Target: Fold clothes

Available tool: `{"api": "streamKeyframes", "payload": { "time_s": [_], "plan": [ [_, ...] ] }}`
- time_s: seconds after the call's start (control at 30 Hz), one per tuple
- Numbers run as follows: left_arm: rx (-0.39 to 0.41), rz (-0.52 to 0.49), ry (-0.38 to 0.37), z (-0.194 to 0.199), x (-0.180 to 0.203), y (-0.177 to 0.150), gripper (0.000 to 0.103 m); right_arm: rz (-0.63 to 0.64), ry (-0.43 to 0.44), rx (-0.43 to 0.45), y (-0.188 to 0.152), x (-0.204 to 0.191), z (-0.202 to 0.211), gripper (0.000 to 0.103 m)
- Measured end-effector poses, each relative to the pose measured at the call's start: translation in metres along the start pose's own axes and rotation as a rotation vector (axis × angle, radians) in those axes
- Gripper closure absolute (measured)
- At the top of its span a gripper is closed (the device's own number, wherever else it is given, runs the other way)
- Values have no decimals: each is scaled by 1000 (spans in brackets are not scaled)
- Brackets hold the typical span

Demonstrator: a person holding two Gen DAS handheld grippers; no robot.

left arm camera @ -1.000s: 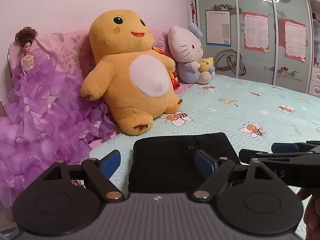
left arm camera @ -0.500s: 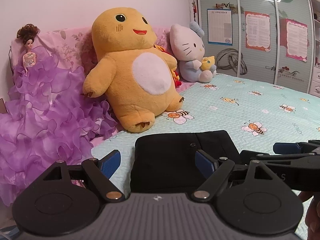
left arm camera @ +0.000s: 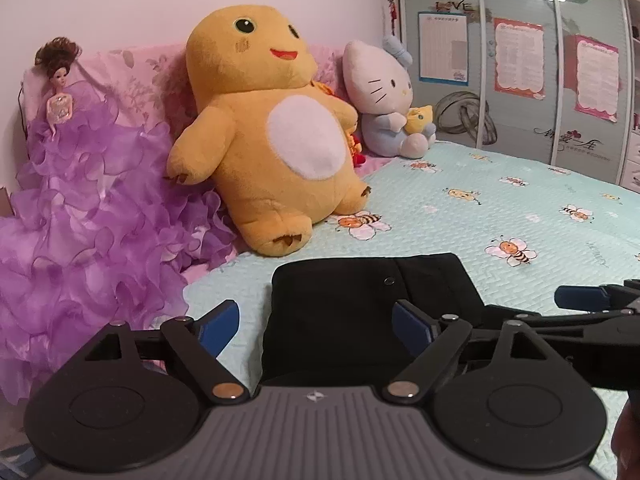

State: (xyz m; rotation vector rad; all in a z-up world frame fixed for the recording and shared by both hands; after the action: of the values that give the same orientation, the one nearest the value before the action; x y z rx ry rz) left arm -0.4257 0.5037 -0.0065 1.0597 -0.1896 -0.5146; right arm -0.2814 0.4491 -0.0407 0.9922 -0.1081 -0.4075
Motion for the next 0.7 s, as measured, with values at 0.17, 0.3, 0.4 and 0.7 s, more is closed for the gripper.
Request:
{"api": "streamKeyframes", "payload": {
  "time_s": [0.17,0.3,0.4,0.7],
  "plan": [
    [-13,-14,20,-3,-2,-3,4,-3,7,15,-1,-3,-1,22],
    [-10,-32,56,-5,-4,-4,1,-34,19,7,-2,-1,-3,21],
    [-1,-29,76,-6,-7,-6,0,-34,22,6,-4,-1,-4,21],
    [107,81,-53,3,-9,-1,0,-53,38,147,-4,0,9,19]
  ]
}}
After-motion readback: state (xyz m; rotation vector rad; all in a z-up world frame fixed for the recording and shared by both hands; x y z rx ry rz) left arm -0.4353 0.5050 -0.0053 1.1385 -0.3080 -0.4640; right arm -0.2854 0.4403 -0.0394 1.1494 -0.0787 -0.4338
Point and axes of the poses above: each gripper's, at about its wrist camera, not at the fingertips, and z roughly against the way its jaws point, x to its right, y to its top, the point moved 9 cm from there along -z, roughly the way its jaws point, and after that the axes turned 2 degrees about -z, right-handed, at the moved point
